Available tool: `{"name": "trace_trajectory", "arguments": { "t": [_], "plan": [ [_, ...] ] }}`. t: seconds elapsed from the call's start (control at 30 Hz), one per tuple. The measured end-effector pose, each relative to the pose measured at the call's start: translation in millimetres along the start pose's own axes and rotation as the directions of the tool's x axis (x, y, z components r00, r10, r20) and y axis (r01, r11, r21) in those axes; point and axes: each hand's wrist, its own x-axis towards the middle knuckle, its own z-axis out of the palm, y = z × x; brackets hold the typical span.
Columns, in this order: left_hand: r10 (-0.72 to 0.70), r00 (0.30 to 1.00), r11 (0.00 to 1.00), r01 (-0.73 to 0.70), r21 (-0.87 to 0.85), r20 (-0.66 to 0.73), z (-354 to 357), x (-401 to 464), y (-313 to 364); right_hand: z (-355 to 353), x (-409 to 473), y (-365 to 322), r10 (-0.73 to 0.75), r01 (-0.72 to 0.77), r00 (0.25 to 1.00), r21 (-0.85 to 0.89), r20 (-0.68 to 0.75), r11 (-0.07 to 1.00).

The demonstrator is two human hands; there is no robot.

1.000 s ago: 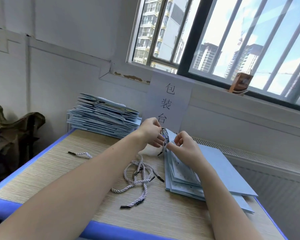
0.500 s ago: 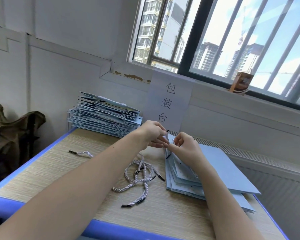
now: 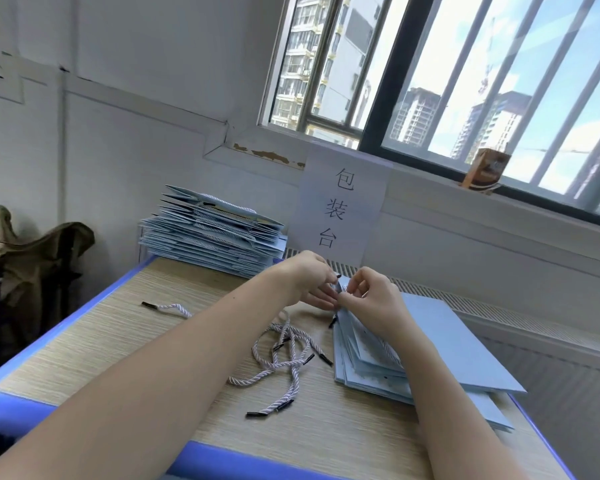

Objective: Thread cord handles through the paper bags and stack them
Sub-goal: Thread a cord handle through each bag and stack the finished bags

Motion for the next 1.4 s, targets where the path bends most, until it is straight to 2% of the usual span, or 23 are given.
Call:
{"name": "trace_trajectory", "arguments": {
  "t": [0.1,0.23,0.3,0.43,0.53,0.57,0.63,0.7,0.77,0.83,0.9,1.0,1.07,1.13,1.27,1.4],
  "plan": [
    [-0.021,0.998,1.000,0.021,-0.004,0.053,3,-2,-1,-1,0,-1,-0.005,0.005,1.000,-0.016,0.005,1.000],
    [0.001,0.998,0.999,0.002,-0.051,0.059,3,-2,0,0,0,0,0.007,-0.007,1.000,-0.010,0.000,1.000],
    [0.035,0.999,0.999,-0.036,-0.027,-0.004,0,0,0,-1,0,1,0.016,-0.017,1.000,0.023,0.012,1.000],
    [0.095,0.983,0.988,-0.074,0.134,-0.155,-9,4,-2,-8,3,6,0.070,-0.077,0.995,0.128,0.066,0.989],
    [0.079,0.982,0.973,-0.039,0.226,-0.170,-14,3,-2,-12,3,3,0.121,-0.117,0.993,0.260,0.000,0.959],
    [0.083,0.981,0.964,-0.035,0.265,-0.172,-15,3,-2,-14,2,1,0.138,-0.124,0.990,0.230,-0.043,0.965],
    [0.097,0.980,0.944,-0.036,0.328,-0.171,-15,3,-2,-22,-1,-1,0.170,-0.167,0.983,0.048,-0.066,0.985],
    [0.093,0.985,0.935,-0.036,0.352,-0.148,-12,3,-1,-35,-3,1,0.252,-0.247,0.963,-0.064,0.094,0.967],
    [0.095,0.987,0.930,-0.041,0.366,-0.131,-10,3,-1,-45,-7,3,0.313,-0.297,0.882,-0.099,0.352,0.950],
    [0.103,0.987,0.924,-0.050,0.379,-0.123,-10,3,0,-48,-9,3,0.304,-0.277,0.813,-0.129,0.497,0.952],
    [0.084,0.993,0.924,-0.045,0.379,-0.087,-9,2,0,-41,-7,4,0.252,-0.250,0.850,-0.067,0.462,0.966],
    [0.025,1.000,0.909,-0.023,0.416,0.000,-7,-2,1,-29,-2,4,0.234,-0.270,0.941,0.126,0.242,0.955],
    [-0.015,0.999,0.895,-0.004,0.446,0.038,-5,-5,1,-27,1,7,0.241,-0.267,0.961,0.228,0.137,0.936],
    [-0.059,0.996,0.884,0.021,0.467,0.067,0,-8,0,-28,2,10,0.249,-0.273,0.957,0.174,0.149,0.946],
    [-0.139,0.987,0.892,0.087,0.443,0.086,8,-9,-3,-24,0,11,0.295,-0.281,0.919,-0.090,0.263,0.956],
    [-0.109,0.993,0.880,0.073,0.470,0.050,9,-7,-5,-20,2,15,0.314,-0.289,0.919,-0.132,0.239,0.948]
  ]
}}
